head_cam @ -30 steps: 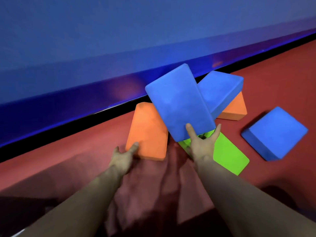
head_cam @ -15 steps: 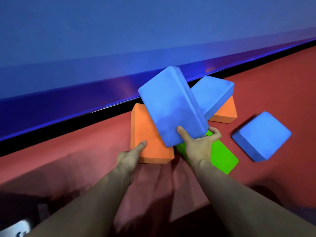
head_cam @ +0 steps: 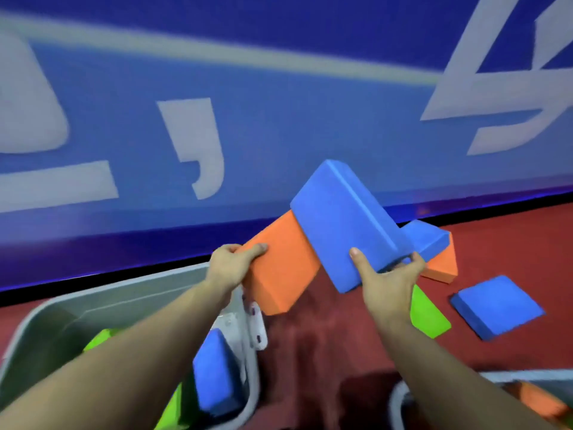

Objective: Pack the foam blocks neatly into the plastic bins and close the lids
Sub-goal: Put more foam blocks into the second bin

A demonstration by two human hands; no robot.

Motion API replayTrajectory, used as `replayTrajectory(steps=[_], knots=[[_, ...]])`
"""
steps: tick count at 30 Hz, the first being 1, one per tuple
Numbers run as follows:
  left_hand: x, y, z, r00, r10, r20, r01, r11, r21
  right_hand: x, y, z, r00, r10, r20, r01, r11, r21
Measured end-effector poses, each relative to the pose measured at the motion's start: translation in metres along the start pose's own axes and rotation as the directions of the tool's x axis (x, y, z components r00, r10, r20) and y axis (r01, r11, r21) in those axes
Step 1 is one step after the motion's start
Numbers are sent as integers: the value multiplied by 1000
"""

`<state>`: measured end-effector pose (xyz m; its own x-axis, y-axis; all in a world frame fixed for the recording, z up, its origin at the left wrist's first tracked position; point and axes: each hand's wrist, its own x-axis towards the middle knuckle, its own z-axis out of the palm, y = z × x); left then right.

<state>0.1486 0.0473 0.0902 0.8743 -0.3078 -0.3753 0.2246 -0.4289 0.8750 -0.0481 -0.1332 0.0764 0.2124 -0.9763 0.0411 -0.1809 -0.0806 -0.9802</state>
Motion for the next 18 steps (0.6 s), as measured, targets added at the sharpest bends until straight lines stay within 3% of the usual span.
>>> replayTrajectory(steps=[3, 9, 14, 18], knots=[[-33, 10, -87, 989, 56, -134, -52, 998, 35, -52, -59, 1, 984, -103, 146, 125, 981, -149], [-79, -17, -225, 931, 195, -308, -92, 943, 319, -127, -105, 43, 899, -204, 389, 356, 857, -372], [-76, -55, -284, 886, 301, -353, -124, 887, 444, -167, -99, 87, 808, -205, 553, 525, 679, -514], [-55, -75, -290, 863, 393, -317, -196, 839, 508, -182, -81, 125, 773, -221, 595, 591, 593, -547]])
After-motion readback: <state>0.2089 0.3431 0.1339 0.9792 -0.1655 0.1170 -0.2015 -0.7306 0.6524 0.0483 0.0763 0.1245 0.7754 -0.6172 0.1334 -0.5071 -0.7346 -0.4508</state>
